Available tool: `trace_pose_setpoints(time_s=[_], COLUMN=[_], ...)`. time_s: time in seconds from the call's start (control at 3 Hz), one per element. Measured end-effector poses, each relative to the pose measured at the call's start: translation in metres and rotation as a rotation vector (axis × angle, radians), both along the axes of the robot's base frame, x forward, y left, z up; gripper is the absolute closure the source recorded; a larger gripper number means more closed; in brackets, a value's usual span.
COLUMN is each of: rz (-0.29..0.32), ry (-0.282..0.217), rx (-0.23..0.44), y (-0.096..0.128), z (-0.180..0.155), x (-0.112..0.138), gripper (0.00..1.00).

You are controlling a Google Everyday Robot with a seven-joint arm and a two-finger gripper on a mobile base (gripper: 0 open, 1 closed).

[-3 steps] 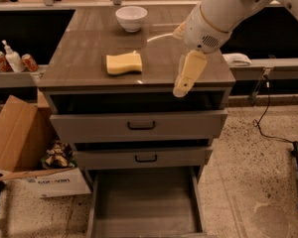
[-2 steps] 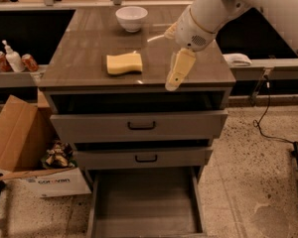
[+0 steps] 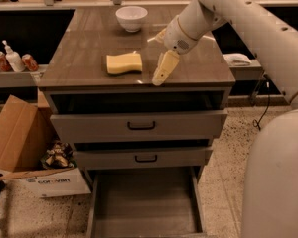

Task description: Place sponge into bottom drawer

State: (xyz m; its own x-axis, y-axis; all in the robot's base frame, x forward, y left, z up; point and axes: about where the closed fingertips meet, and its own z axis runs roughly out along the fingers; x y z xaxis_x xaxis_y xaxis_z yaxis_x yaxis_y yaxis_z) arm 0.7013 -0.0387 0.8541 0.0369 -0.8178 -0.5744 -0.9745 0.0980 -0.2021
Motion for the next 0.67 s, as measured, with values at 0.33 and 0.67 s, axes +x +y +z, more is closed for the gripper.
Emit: trace_pose_setpoints(time_s=[0.33, 0.67], rz=[-0.012, 0.010], ry=[0.009, 0.006], rx=[0.076, 0.131], y=[0.014, 0.035], z=[-0.007, -0.003], x=[0.022, 0.031], gripper=[0.00, 0.00])
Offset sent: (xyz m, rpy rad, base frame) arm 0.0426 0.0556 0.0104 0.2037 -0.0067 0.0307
